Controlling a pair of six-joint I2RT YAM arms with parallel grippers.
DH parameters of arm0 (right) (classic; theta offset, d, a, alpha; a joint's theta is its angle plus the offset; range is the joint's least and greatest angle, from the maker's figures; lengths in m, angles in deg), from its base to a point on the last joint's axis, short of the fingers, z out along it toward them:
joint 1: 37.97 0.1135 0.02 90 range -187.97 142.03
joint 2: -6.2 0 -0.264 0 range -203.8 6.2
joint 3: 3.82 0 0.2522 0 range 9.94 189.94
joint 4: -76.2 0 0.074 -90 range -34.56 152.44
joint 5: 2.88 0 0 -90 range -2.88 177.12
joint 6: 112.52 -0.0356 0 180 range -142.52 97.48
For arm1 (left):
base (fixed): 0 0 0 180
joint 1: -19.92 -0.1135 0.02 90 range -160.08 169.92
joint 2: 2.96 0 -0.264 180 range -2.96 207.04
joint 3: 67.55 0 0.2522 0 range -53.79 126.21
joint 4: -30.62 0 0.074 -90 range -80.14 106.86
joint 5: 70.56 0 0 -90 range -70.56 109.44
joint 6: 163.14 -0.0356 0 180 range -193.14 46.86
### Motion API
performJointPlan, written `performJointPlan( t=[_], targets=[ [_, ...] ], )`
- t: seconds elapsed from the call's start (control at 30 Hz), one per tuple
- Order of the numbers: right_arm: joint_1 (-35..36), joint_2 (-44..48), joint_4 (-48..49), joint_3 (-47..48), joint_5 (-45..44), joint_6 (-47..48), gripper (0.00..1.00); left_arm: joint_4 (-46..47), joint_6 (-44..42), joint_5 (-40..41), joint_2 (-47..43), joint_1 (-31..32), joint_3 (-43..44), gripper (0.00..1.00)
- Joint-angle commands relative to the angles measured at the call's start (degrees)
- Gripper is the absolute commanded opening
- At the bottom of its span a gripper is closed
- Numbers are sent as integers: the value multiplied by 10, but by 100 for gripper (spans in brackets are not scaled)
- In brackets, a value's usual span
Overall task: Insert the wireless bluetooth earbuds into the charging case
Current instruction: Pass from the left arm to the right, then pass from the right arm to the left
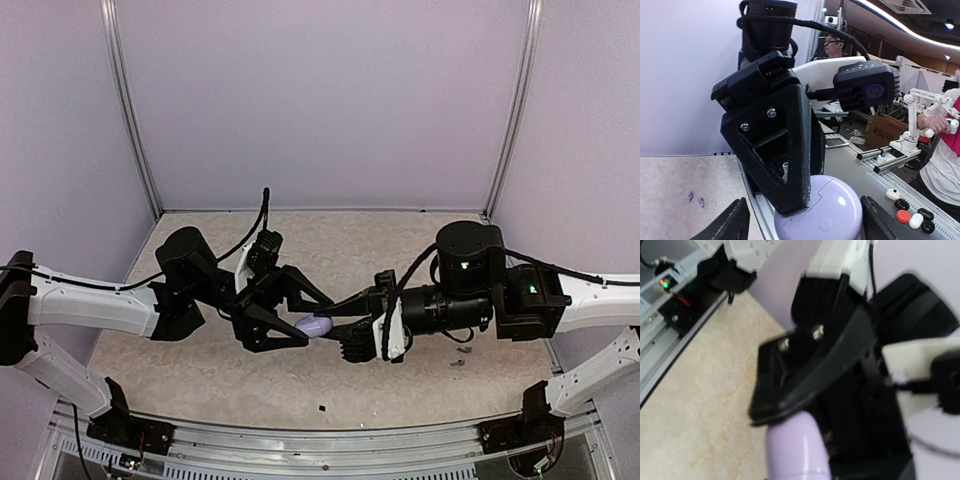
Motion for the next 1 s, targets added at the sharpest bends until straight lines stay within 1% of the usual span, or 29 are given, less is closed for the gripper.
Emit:
performJointPlan(
  t=[0.0, 0.07, 0.13, 0.23, 0.33, 0.4, 0.47, 0.6, 0.97],
  targets=[
    [6, -7, -38, 26, -29, -51, 5, -206, -171, 121, -71, -17, 15, 80],
    [5, -11, -62, 34, -58, -80, 5, -304, -256, 207, -123, -17, 22, 83],
    [-1, -18, -91, 45, -81, -117, 5, -368, -319, 288, -158, -16, 25, 83],
    [-13, -41, -151, 76, -114, -177, 5, -438, -375, 378, -202, 3, 31, 82],
    [-28, -69, -211, 113, -129, -224, 5, -512, -421, 451, -209, 31, 53, 77],
    [-36, -83, -233, 127, -126, -245, 4, -541, -440, 479, -203, 44, 60, 74],
    [-43, -89, -242, 131, -119, -257, 4, -553, -449, 489, -191, 52, 61, 72],
    [-55, -89, -248, 136, -100, -270, 3, -568, -452, 469, -170, 63, 61, 65],
    [-63, -83, -235, 131, -49, -279, 3, -485, -445, 439, -135, 93, 52, 51]
  ],
)
